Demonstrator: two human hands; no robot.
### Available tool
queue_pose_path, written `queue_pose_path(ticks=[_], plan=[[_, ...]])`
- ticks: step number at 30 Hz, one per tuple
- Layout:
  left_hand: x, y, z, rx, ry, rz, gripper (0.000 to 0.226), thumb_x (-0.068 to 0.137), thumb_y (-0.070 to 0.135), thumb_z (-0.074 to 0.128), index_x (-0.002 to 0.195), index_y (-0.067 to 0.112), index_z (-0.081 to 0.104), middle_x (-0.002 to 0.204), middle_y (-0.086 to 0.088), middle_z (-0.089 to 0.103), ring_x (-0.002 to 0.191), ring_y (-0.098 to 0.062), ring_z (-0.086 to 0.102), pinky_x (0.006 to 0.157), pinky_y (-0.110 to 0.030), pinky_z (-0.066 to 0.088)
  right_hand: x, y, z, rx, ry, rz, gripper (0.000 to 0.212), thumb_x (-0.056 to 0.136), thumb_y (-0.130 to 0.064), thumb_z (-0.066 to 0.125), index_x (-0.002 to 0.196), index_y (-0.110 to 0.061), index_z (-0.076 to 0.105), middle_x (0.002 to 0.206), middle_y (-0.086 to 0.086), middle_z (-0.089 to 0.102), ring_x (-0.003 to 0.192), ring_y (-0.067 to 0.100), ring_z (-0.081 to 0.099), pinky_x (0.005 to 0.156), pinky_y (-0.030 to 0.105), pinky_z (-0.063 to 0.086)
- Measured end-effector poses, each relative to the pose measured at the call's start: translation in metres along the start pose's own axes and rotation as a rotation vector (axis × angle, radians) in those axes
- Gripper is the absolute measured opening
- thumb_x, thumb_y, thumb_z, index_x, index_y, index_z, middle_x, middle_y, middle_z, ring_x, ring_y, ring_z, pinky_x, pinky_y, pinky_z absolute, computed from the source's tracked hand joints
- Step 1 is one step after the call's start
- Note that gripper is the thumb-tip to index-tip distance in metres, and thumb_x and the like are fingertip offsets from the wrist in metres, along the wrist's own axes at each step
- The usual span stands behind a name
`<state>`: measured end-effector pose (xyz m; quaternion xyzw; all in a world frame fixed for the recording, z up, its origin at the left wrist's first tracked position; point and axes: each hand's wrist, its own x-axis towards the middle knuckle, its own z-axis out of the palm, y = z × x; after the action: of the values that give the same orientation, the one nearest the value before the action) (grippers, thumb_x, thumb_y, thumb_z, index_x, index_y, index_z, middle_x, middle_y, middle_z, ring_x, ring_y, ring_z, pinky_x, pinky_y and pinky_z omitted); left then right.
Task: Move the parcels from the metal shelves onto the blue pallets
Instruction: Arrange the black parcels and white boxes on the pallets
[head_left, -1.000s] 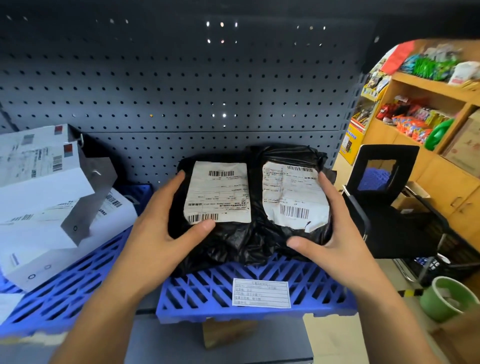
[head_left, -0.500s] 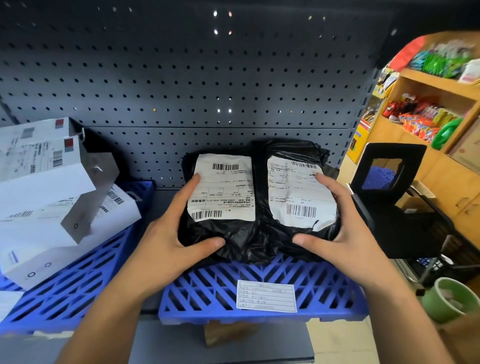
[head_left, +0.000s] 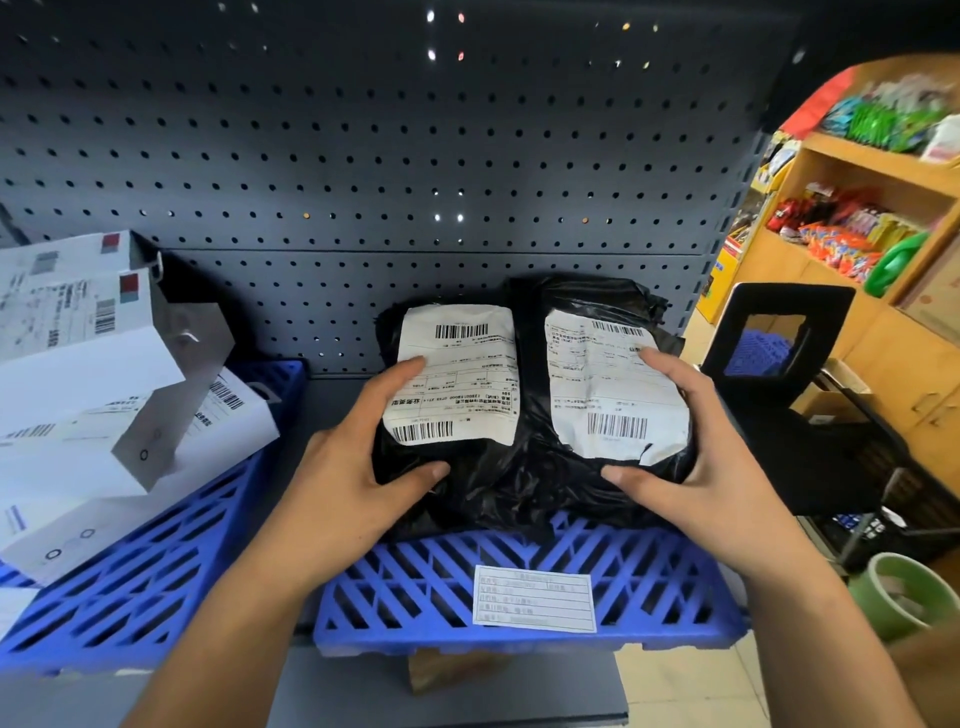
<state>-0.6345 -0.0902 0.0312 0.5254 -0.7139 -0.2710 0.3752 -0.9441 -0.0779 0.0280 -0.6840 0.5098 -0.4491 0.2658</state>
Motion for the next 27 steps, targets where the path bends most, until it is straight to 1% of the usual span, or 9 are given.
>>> queue_pose_path(ticks=[4, 9, 13, 17, 18, 20, 23, 25, 27], plan=[[-0.004, -0.001, 0.002, -0.019, 0.036, -0.006, 0.085, 0.084, 0.02, 0.08, 0.143, 0.061, 0.035, 0.128, 0.046, 0.052, 0.127, 0.013, 0.048, 0.114, -0.022, 0.036, -0.001, 0.0, -0.001, 0.01, 0.002, -0.005, 0.094, 0.074, 0.001, 0.086, 0.149, -0.035, 0.041, 0.143, -0.031, 0.047, 0.14, -0.004, 0.042, 0.111, 0.011, 0.035], [-0.009, -0.002, 0.005, 0.014, 0.039, -0.051, 0.09, 0.085, 0.022, 0.079, 0.142, 0.068, 0.027, 0.13, 0.044, 0.051, 0.136, -0.009, 0.046, 0.119, -0.039, 0.034, -0.002, -0.002, 0.001, 0.021, 0.005, 0.023, 0.095, 0.074, 0.001, 0.086, 0.149, -0.037, 0.041, 0.141, -0.034, 0.048, 0.138, -0.005, 0.042, 0.114, 0.021, 0.035], [-0.01, 0.003, 0.009, 0.031, 0.052, -0.062, 0.092, 0.086, 0.026, 0.079, 0.141, 0.071, 0.021, 0.135, 0.033, 0.052, 0.132, -0.017, 0.048, 0.115, -0.041, 0.038, -0.005, -0.006, 0.002, 0.016, -0.002, 0.046, 0.097, 0.077, -0.001, 0.085, 0.148, -0.046, 0.037, 0.14, -0.039, 0.046, 0.137, -0.011, 0.041, 0.115, 0.026, 0.034], [-0.009, 0.006, 0.007, 0.03, 0.009, -0.046, 0.095, 0.084, 0.026, 0.08, 0.142, 0.071, 0.019, 0.131, 0.044, 0.046, 0.1, -0.008, 0.061, 0.108, -0.034, 0.045, -0.006, -0.007, 0.004, 0.014, -0.009, 0.061, 0.105, 0.077, -0.007, 0.087, 0.151, -0.055, 0.029, 0.152, -0.033, 0.039, 0.145, -0.004, 0.036, 0.123, 0.041, 0.031], [-0.01, 0.005, 0.005, 0.017, -0.032, -0.05, 0.099, 0.082, 0.027, 0.083, 0.142, 0.071, 0.017, 0.131, 0.048, 0.042, 0.102, -0.002, 0.061, 0.109, -0.028, 0.043, -0.007, -0.007, 0.004, 0.005, -0.019, 0.067, 0.11, 0.076, -0.011, 0.089, 0.152, -0.058, 0.025, 0.155, -0.033, 0.035, 0.147, -0.003, 0.034, 0.124, 0.044, 0.029], [-0.011, 0.005, 0.002, -0.01, -0.1, -0.055, 0.112, 0.074, 0.029, 0.089, 0.143, 0.071, 0.012, 0.135, 0.048, 0.037, 0.124, 0.013, 0.048, 0.111, -0.02, 0.033, -0.01, -0.007, 0.004, -0.017, -0.038, 0.083, 0.12, 0.072, -0.019, 0.092, 0.15, -0.066, 0.015, 0.159, -0.034, 0.028, 0.149, -0.003, 0.03, 0.125, 0.045, 0.027], [-0.01, 0.007, 0.003, 0.024, -0.115, -0.08, 0.123, 0.069, 0.027, 0.092, 0.143, 0.072, 0.004, 0.142, 0.034, 0.042, 0.13, 0.006, 0.046, 0.113, -0.023, 0.034, -0.009, -0.008, 0.004, -0.065, -0.069, 0.097, 0.131, 0.065, -0.026, 0.096, 0.146, -0.074, 0.004, 0.162, -0.032, 0.022, 0.151, 0.0, 0.027, 0.126, 0.047, 0.026], [-0.011, 0.007, 0.006, 0.061, -0.074, -0.087, 0.122, 0.073, 0.021, 0.09, 0.142, 0.072, 0.004, 0.133, 0.032, 0.05, 0.11, 0.013, 0.056, 0.104, -0.015, 0.042, -0.007, -0.006, 0.005, -0.101, -0.081, 0.094, 0.137, 0.062, -0.027, 0.097, 0.145, -0.075, -0.001, 0.163, -0.034, 0.015, 0.153, -0.002, 0.021, 0.127, 0.048, 0.024], [-0.012, 0.008, 0.009, 0.086, -0.018, -0.094, 0.115, 0.078, 0.014, 0.084, 0.14, 0.073, 0.008, 0.116, 0.038, 0.051, 0.094, 0.026, 0.05, 0.084, 0.002, 0.04, -0.006, -0.003, 0.005, -0.137, -0.083, 0.073, 0.141, 0.061, -0.027, 0.097, 0.147, -0.072, -0.005, 0.162, -0.039, 0.009, 0.153, -0.006, 0.015, 0.128, 0.045, 0.021]])
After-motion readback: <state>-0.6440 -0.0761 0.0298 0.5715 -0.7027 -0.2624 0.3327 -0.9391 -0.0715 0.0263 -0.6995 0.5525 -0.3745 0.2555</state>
